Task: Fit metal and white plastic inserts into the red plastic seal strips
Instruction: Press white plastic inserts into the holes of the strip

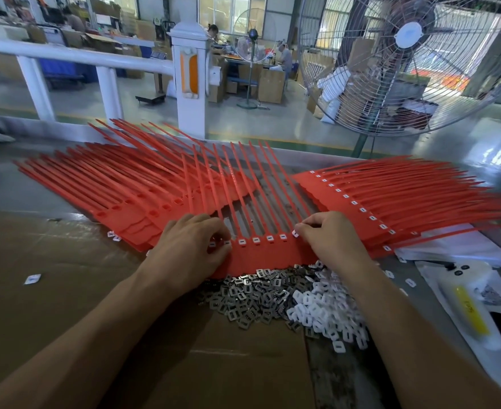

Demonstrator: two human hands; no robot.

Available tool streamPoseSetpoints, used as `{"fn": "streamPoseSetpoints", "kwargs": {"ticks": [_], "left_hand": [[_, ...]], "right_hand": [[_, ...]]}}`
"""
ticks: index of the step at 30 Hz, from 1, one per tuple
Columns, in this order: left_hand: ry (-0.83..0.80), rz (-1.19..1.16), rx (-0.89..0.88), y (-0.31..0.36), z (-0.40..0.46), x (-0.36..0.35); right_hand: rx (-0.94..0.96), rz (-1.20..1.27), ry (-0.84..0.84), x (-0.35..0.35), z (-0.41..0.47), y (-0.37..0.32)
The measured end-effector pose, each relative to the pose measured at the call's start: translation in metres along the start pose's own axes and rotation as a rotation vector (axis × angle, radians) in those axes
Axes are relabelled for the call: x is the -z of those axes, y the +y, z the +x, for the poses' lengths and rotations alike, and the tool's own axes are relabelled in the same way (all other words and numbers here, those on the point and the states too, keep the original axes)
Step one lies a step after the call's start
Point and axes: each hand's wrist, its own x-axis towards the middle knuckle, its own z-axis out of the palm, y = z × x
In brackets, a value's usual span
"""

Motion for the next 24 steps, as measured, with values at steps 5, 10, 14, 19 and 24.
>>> {"fn": "streamPoseSetpoints", "kwargs": {"ticks": [5, 10, 14, 19, 24], "left_hand": [[0.002, -0.003, -0.001, -0.002, -0.001, -0.001], [-0.008, -0.004, 0.004, -0.002, 0.0, -0.002], [-0.001, -0.001, 0.007, -0.003, 0.0, -0.003], [-0.011, -0.002, 0.015, -0.002, 0.001, -0.002], [-0.015, -0.007, 0.023, -0.001, 0.001, -0.001]], "right_hand": [[-0.018, -0.026, 0.006, -0.002, 0.0, -0.002], [-0.036, -0.044, 0.049, -0.006, 0.0, -0.002], [0.031, -0.113, 0.045, -0.004, -0.002, 0.0], [0.078, -0.183, 0.015, 0.002, -0.006, 0.001], [0.09, -0.165, 0.002, 0.008, -0.008, 0.0]]}}
